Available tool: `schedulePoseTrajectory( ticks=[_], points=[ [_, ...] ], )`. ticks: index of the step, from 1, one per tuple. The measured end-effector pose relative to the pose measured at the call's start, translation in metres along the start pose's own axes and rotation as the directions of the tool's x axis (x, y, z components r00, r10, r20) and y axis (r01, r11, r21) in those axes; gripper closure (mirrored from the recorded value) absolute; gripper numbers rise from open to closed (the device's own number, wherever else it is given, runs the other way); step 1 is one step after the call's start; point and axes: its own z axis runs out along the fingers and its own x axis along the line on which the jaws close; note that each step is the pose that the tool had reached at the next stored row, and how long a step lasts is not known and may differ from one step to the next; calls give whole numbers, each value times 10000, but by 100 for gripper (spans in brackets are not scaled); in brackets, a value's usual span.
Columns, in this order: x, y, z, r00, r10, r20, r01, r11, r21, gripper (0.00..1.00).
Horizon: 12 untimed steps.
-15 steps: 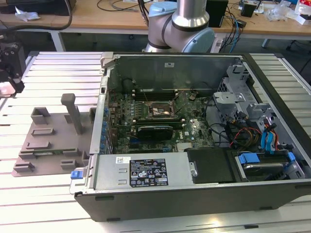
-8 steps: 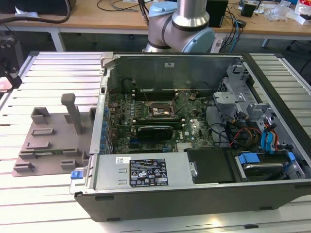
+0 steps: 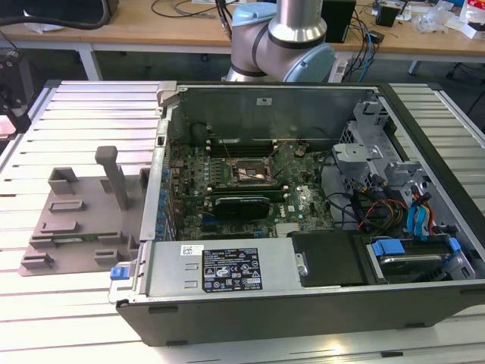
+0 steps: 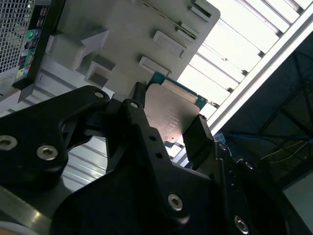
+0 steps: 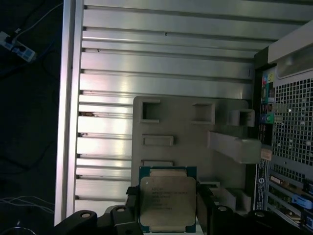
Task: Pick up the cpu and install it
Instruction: 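Pick up the cpu and move it towards the insertion slot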
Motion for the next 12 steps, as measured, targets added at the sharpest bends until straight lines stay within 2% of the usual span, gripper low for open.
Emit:
schedulePoseTrajectory(
  ticks=[6, 8, 10, 12],
  points=[
    [-107, -6, 4, 10000, 0, 1, 0, 10000, -1, 45],
    [-197, -11, 6, 10000, 0, 0, 0, 10000, 0, 45],
    [-236, -13, 7, 10000, -1, 0, 1, 10000, 0, 45],
    [-319, -17, 10, 10000, 0, 1, 0, 10000, -1, 45]
  ],
)
